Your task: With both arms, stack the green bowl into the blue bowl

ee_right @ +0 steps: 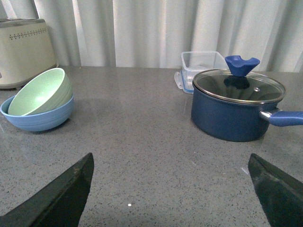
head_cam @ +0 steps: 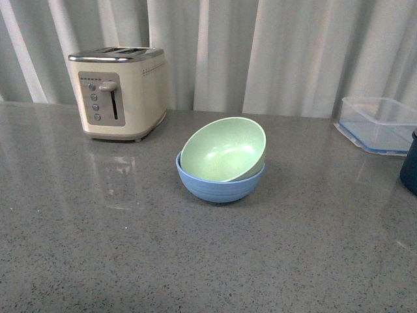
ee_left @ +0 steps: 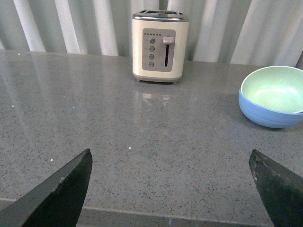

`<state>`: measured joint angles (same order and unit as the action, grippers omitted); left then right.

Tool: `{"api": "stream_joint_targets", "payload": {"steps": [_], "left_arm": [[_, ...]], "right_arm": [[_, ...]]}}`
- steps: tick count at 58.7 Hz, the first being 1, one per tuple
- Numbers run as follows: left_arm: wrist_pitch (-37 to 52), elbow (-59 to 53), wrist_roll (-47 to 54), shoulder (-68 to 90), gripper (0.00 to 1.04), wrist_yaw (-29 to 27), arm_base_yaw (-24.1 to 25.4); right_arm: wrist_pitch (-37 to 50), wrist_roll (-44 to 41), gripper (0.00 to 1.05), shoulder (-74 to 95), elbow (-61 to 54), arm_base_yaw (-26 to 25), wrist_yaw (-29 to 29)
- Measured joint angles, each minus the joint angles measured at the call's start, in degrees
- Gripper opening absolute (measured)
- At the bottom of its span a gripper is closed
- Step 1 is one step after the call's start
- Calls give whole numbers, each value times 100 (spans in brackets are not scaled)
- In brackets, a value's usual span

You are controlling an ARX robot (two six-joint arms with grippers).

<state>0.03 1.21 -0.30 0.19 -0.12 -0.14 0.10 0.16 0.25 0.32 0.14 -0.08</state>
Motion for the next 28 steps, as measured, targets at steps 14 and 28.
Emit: {"api": "stream_joint_targets", "payload": {"steps": [14,28], "left_arm": [[0,0,2,0,98,0,0],[0,0,0,0,98,0,0]], "right_arm": [[0,-4,95,0,0,0,2],[0,-2,95,0,0,0,0]]}}
